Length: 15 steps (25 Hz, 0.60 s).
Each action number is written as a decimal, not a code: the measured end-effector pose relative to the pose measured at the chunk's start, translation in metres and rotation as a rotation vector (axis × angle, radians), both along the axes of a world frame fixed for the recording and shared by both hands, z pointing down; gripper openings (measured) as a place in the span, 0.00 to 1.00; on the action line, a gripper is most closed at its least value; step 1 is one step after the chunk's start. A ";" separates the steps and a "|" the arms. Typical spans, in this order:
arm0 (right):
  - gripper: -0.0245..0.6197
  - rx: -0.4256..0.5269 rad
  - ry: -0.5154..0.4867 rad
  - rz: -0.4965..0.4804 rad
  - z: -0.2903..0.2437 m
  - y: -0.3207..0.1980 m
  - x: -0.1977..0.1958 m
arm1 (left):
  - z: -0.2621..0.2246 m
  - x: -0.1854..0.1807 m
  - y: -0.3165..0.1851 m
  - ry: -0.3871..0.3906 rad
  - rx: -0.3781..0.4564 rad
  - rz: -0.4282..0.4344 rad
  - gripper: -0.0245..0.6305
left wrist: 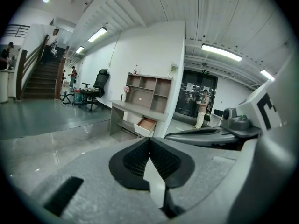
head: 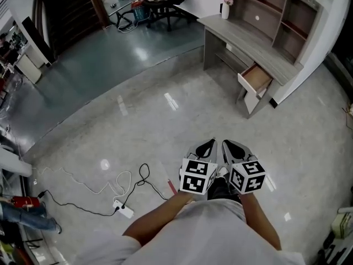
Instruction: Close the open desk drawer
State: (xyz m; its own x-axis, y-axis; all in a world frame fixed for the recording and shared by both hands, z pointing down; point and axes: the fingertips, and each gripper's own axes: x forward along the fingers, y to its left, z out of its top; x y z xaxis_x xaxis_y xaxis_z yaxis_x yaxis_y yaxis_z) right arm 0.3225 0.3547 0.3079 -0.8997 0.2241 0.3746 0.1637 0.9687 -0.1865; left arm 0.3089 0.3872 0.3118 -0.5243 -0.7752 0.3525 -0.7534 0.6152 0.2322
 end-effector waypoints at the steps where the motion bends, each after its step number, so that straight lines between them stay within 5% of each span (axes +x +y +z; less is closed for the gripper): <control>1: 0.04 -0.005 0.001 -0.004 0.002 -0.002 -0.006 | 0.002 -0.006 -0.001 0.000 -0.005 -0.004 0.04; 15: 0.04 -0.051 0.037 -0.036 0.016 -0.104 -0.117 | 0.017 -0.119 -0.101 0.040 -0.073 -0.028 0.04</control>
